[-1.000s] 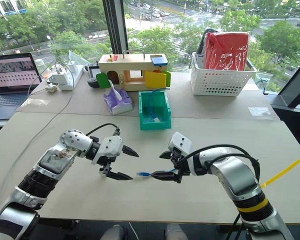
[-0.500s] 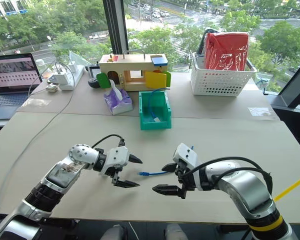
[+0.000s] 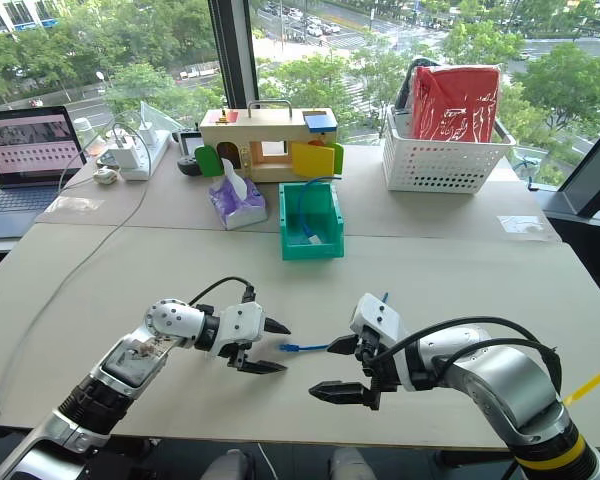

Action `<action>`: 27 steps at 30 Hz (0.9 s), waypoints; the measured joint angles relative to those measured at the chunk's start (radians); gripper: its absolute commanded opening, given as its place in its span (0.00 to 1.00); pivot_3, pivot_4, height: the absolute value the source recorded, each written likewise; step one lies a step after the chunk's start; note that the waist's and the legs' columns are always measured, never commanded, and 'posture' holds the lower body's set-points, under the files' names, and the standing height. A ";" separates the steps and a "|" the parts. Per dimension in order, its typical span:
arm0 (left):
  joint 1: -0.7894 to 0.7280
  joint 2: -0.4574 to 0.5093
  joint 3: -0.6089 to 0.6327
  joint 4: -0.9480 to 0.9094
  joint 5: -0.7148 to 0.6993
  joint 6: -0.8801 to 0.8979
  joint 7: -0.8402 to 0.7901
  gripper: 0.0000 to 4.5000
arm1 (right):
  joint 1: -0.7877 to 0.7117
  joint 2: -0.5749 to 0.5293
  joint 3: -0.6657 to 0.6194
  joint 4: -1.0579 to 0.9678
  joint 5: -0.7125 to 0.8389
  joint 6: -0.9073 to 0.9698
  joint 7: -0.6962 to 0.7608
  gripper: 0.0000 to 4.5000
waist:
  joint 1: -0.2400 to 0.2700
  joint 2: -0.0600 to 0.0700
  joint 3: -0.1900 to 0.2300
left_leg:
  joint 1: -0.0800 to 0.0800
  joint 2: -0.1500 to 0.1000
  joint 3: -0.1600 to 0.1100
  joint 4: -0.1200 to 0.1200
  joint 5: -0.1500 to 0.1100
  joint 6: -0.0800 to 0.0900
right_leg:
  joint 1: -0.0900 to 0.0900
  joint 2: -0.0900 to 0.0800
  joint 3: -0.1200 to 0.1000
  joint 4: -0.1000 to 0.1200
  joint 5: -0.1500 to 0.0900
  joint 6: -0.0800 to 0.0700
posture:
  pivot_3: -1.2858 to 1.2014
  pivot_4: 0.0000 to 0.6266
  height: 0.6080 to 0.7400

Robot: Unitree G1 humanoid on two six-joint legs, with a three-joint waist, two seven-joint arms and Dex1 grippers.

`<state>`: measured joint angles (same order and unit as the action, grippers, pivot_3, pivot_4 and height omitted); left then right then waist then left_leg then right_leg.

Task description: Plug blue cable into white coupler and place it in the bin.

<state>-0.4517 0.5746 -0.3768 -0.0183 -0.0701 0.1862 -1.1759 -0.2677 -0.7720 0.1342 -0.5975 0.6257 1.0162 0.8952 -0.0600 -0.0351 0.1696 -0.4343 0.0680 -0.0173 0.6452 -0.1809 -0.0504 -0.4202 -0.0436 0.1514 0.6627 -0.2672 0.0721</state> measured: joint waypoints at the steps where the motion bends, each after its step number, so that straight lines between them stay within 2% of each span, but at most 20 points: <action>1: 0.000 -0.002 0.000 0.002 0.000 0.001 0.001 0.46 | 0.000 -0.001 0.000 0.000 0.003 0.000 -0.002 1.00 | 0.000 0.000 0.000 | 0.000 0.000 0.000 0.000 0.000 0.000 | 0.000 0.000 0.000 0.000 0.000 0.000 | 0.52 0.24 0.88; 4: -0.001 -0.006 0.000 0.010 0.000 0.000 0.000 0.20 | 0.000 -0.007 -0.001 0.000 0.007 0.000 -0.005 1.00 | 0.000 0.000 0.000 | 0.000 0.000 0.000 0.000 0.000 0.000 | 0.000 0.000 0.000 0.000 0.000 0.000 | 0.52 0.24 0.88; 7: -0.007 -0.004 0.000 0.020 0.003 -0.004 -0.005 0.02 | -0.001 -0.024 -0.001 0.000 0.008 0.000 -0.005 1.00 | -0.001 0.000 0.000 | 0.000 0.000 0.000 0.000 0.000 0.000 | 0.000 0.000 0.000 0.000 0.000 0.000 | 0.52 0.24 0.88; 13: -0.079 -0.017 0.024 0.086 -0.007 0.018 0.003 0.02 | -0.004 -0.030 -0.018 0.000 0.036 0.008 -0.011 1.00 | 0.002 0.000 0.000 | 0.000 0.000 0.000 0.000 0.000 0.000 | 0.000 0.000 0.000 0.000 0.000 0.000 | 0.52 0.24 0.88; 18: -0.168 -0.081 0.101 0.089 -0.063 0.081 0.051 0.02 | 0.004 0.040 -0.145 0.001 0.169 0.095 -0.079 1.00 | 0.008 0.000 0.000 | -0.001 0.000 -0.001 0.000 0.000 0.000 | 0.000 0.000 -0.001 -0.001 0.001 -0.001 | 0.52 0.24 0.88; 23: -0.188 -0.192 0.144 0.047 -0.135 0.132 0.124 0.02 | 0.010 0.214 -0.295 0.062 0.256 0.144 -0.280 1.00 | 0.013 0.000 0.000 | -0.002 -0.001 -0.002 0.001 0.000 0.000 | 0.000 0.000 -0.001 0.000 0.001 -0.002 | 0.52 0.24 0.88; 25: -0.199 -0.211 0.160 0.025 -0.164 0.163 0.141 0.02 | 0.006 0.305 -0.374 0.088 0.325 0.165 -0.386 1.00 | 0.011 0.000 0.000 | -0.002 -0.001 -0.003 0.001 0.000 0.000 | 0.000 0.000 -0.001 0.000 0.002 -0.002 | 0.52 0.24 0.88; 27: -0.202 -0.218 0.167 -0.007 -0.187 0.187 0.146 0.02 | 0.010 0.410 -0.439 0.099 0.458 0.187 -0.527 1.00 | 0.009 0.000 0.000 | -0.002 -0.001 -0.004 0.000 0.000 0.000 | 0.000 0.000 -0.002 0.000 0.002 -0.003 | 0.52 0.24 0.88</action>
<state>-0.6536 0.3567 -0.2103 -0.0255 -0.2571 0.3727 -1.0298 -0.2579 -0.3618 -0.3048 -0.4981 1.0833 1.2036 0.3684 -0.0511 -0.0348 0.1694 -0.4358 0.0673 -0.0210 0.6450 -0.1809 -0.0503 -0.4201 -0.0432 0.1495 0.6631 -0.2656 0.0693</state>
